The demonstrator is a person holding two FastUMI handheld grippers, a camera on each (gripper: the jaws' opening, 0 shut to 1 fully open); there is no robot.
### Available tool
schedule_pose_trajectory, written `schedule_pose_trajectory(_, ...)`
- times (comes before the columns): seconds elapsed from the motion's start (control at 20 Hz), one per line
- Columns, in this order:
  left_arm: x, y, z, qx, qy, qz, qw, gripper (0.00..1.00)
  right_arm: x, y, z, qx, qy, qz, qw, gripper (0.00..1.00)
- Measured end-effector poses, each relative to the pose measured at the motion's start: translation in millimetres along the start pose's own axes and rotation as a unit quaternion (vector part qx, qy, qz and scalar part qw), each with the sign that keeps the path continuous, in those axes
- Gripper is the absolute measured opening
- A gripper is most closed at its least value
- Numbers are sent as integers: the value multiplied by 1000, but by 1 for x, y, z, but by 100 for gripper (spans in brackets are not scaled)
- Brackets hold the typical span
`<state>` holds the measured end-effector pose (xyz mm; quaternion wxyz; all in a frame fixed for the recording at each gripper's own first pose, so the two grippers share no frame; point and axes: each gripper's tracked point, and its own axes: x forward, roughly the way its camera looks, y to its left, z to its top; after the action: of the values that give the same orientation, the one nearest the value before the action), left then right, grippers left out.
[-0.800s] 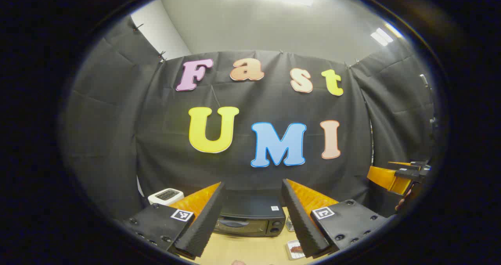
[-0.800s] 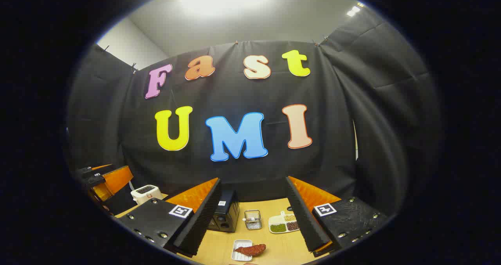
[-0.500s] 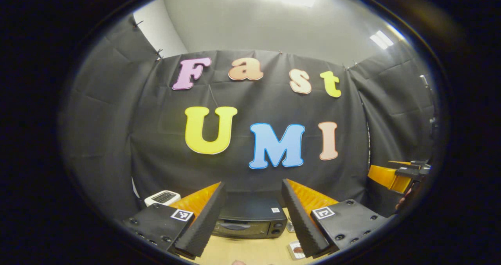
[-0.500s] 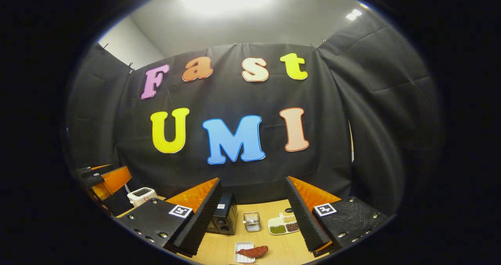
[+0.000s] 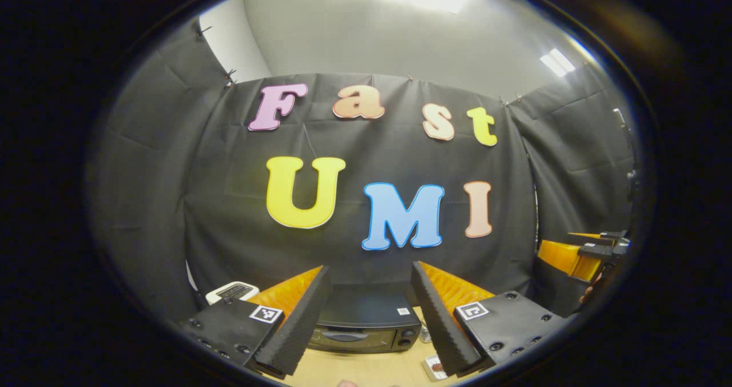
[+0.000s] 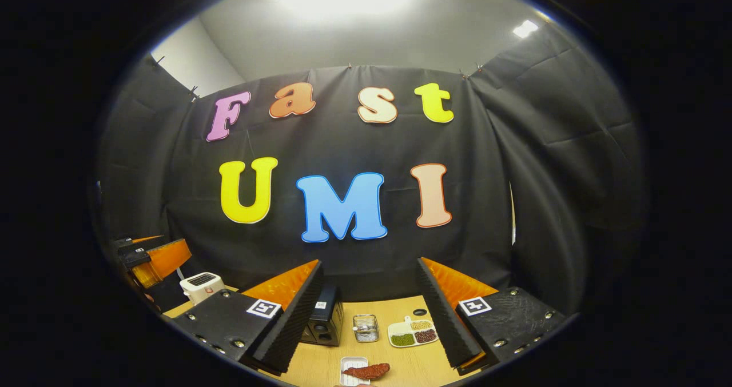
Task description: Open the electric oven with the left hand, put the food in, and close the electric oven.
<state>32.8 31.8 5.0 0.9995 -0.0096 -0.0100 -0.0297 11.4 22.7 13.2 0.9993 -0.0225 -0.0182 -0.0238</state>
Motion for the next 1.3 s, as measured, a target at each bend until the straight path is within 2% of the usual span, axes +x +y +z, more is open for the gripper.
schedule_pose_trajectory(0.15, 12, 3, -10, 2, 9, 3, 1000, 98, 6, -2, -9, 7, 8, -1, 1000, 97)
schedule_pose_trajectory(0.25, 21, 1, -21, 1, 15, 0, 1000, 96, 10, -4, -13, 5, 11, -2, 1000, 97)
schedule_pose_trajectory(0.45, 46, 11, -63, -14, 52, 4, 999, 98, 14, -4, -23, 9, 16, 0, 1000, 97)
schedule_pose_trajectory(0.5, 52, 15, -76, -14, 64, 7, 998, 94, 15, -5, -25, 10, 18, -2, 1000, 97)
schedule_pose_trajectory(0.65, 76, 22, -111, 0, 92, 5, 996, 95, 16, -8, -30, 6, 21, -5, 1000, 97)
schedule_pose_trajectory(0.7, 83, 22, -126, 6, 107, 3, 994, 99, 17, -9, -32, 4, 22, -6, 1000, 97)
schedule_pose_trajectory(0.85, 104, 25, -175, 1, 149, -4, 989, 95, 20, -13, -36, 4, 27, -13, 1000, 97)
schedule_pose_trajectory(0.95, 119, 30, -203, 2, 174, -5, 985, 99, 22, -16, -38, 4, 30, -17, 999, 97)
schedule_pose_trajectory(1.0, 126, 33, -217, 1, 185, -3, 983, 95, 23, -18, -39, 2, 32, -21, 999, 97)
schedule_pose_trajectory(1.05, 134, 35, -231, -4, 198, -4, 980, 99, 24, -19, -41, 0, 35, -23, 999, 97)
schedule_pose_trajectory(1.1, 141, 37, -243, -6, 208, -2, 978, 92, 24, -20, -43, -1, 37, -26, 999, 97)
schedule_pose_trajectory(1.15, 147, 39, -253, -4, 215, -1, 977, 95, 25, -21, -45, -3, 40, -29, 999, 97)
schedule_pose_trajectory(1.3, 166, 48, -285, -1, 239, -1, 971, 95, 27, -22, -49, -9, 48, -37, 998, 97)
